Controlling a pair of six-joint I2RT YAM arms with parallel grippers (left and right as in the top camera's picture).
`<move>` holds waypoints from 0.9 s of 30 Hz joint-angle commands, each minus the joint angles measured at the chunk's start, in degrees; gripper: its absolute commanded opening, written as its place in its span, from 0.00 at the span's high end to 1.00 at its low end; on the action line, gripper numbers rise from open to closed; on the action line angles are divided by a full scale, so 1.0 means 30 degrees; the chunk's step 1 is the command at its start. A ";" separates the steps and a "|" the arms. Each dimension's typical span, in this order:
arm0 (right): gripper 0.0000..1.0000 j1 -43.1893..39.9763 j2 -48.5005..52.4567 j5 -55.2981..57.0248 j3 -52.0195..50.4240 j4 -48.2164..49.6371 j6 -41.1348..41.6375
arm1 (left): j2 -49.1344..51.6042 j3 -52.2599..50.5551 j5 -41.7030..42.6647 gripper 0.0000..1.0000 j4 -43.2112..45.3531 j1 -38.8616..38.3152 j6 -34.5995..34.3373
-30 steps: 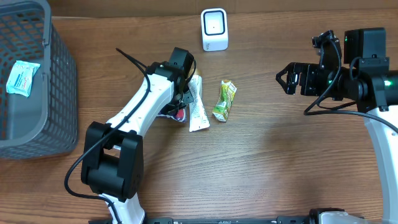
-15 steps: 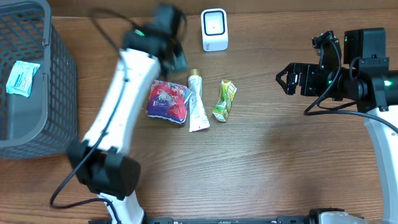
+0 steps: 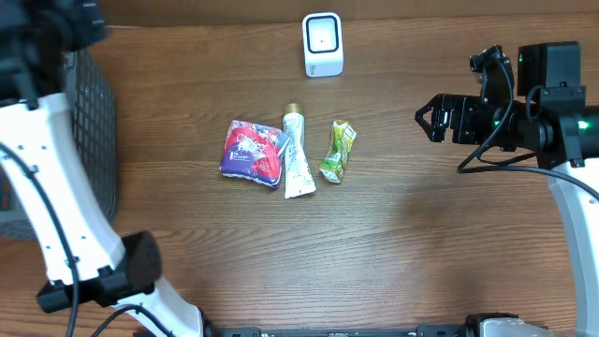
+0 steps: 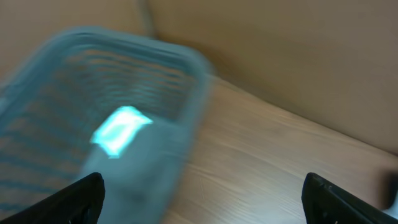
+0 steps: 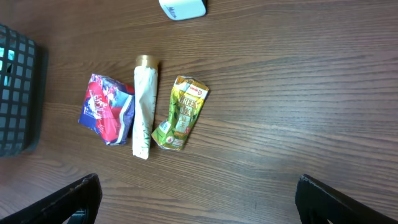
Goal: Scan the item barcode
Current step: 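Place the red-purple pack left of the white tube and release, then reach into the basket and grasp the mint-green wipes pack with left gripper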
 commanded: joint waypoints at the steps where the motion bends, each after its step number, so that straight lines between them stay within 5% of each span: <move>1: 0.00 0.0087 -0.0066 -0.0109 0.0452 0.0131 -0.0131 | 0.1042 0.0029 -0.0437 0.08 0.0714 0.2492 0.0998; 11: 0.00 0.0087 -0.0066 -0.0109 0.0452 -0.0291 -0.0131 | 0.4983 0.0029 0.4801 0.06 0.5100 0.5938 0.4503; 27: 0.00 0.0087 -0.0066 -0.0109 0.0452 -0.0488 -0.0124 | 1.0746 0.0029 0.4998 0.09 0.6135 0.7242 0.4714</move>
